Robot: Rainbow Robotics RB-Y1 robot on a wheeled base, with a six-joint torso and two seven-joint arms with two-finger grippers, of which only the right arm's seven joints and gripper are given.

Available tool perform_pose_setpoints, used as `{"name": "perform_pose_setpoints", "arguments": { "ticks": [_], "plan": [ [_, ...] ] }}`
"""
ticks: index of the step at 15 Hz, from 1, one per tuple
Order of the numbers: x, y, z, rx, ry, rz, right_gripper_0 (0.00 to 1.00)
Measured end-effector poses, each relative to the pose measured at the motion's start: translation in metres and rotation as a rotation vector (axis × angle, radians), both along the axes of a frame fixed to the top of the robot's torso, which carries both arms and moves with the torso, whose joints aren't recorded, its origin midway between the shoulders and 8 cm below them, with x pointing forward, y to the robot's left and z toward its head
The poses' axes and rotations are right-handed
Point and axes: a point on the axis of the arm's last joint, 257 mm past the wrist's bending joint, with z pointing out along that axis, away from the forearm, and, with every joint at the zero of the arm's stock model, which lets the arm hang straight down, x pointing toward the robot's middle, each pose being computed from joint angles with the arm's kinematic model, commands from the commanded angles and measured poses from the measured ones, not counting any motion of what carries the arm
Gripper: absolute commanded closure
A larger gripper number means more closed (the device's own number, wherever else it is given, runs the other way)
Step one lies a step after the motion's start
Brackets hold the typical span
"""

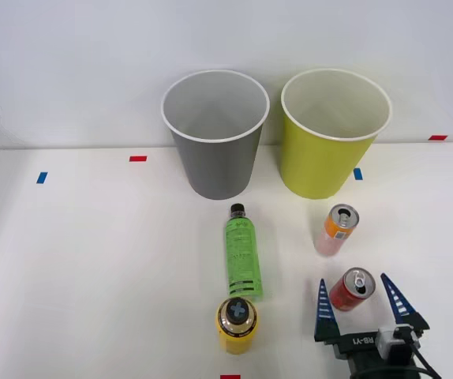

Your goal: Put cans in the gray bin, plastic bottles in the light green bin

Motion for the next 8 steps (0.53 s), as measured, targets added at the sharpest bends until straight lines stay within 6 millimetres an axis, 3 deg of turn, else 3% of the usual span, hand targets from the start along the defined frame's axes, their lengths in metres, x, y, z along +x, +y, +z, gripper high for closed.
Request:
{"name": "perform_pose_setpoints", "arguments": {
  "ticks": [8],
  "plan": [
    [0.0071,-0.0003,-0.0009,0.016,0.011,0.011,0.0]
  ]
}}
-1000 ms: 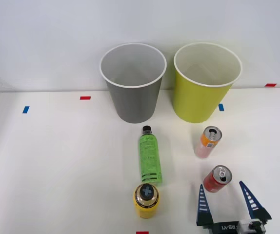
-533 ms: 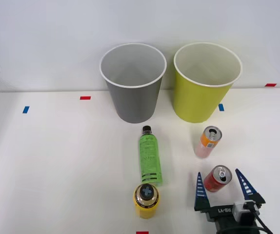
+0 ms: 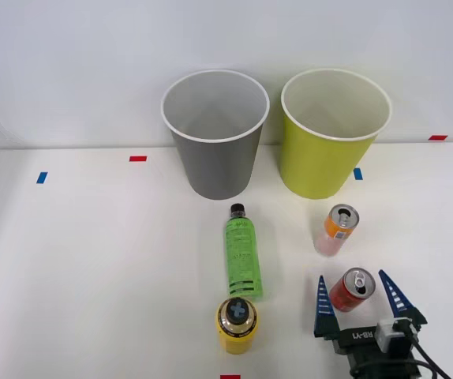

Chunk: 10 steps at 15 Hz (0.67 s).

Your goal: Put cans in the gray bin, plastic bottles in the light green bin

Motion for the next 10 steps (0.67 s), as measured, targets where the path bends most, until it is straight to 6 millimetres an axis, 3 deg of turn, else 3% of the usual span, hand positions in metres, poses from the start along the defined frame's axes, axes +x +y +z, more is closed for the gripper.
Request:
{"name": "perform_pose_setpoints", "arguments": {
  "ticks": [1,2,3,4,10],
  "plan": [
    [0.0002,-0.0012,0.0,0.001,0.0,0.0,0.09],
    [0.0002,-0.0032,-0.0002,0.0,0.001,0.0,0.39],
    [0.0001,-0.0044,-0.0001,-0.001,0.001,0.0,0.76],
    [-0.0001,-0.0049,-0.0003,-0.001,0.002,0.001,0.85],
    [-0.0007,-0.0003,-0.0014,0.01,0.007,0.013,0.92]
  ]
}}
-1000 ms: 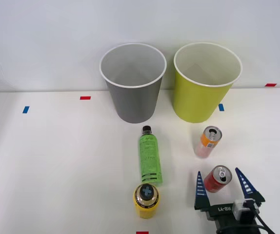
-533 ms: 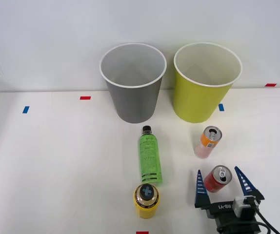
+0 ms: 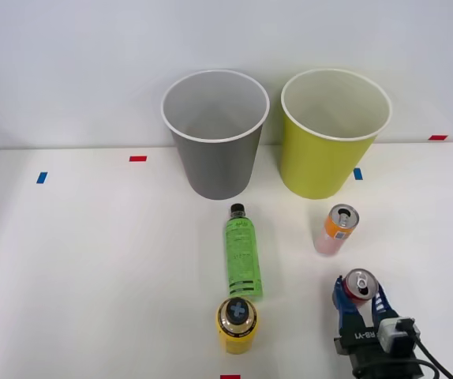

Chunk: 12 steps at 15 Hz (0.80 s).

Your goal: Put cans in the gray bin, plastic bottles in the light green bin

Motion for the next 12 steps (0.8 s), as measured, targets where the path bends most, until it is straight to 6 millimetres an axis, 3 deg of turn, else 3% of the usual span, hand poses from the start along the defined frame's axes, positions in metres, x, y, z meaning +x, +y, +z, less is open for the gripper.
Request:
{"name": "perform_pose_setpoints", "arguments": {
  "ticks": [4,9,12],
  "plan": [
    [0.0,0.008,0.005,0.011,-0.009,0.022,0.95],
    [0.001,0.02,0.031,0.003,-0.053,0.088,1.0],
    [0.012,0.031,0.052,-0.011,-0.03,0.137,1.0]
  ]
}}
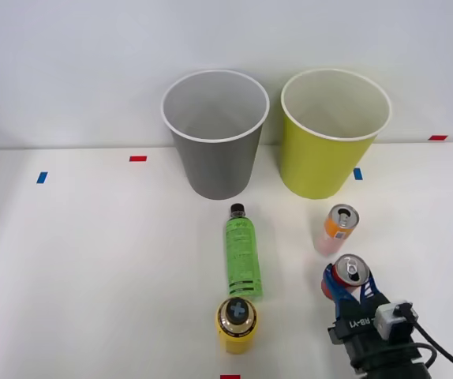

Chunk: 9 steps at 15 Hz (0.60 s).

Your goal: Put cans in the gray bin, plastic bottles in the light green bin

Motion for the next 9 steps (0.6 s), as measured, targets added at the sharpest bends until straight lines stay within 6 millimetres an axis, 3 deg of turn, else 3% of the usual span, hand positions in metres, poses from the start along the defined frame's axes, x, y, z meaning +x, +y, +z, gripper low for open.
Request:
{"name": "perform_pose_setpoints", "arguments": {
  "ticks": [9],
  "plan": [
    [0.042,0.065,0.131,0.091,-0.069,0.155,1.0]
  ]
}}
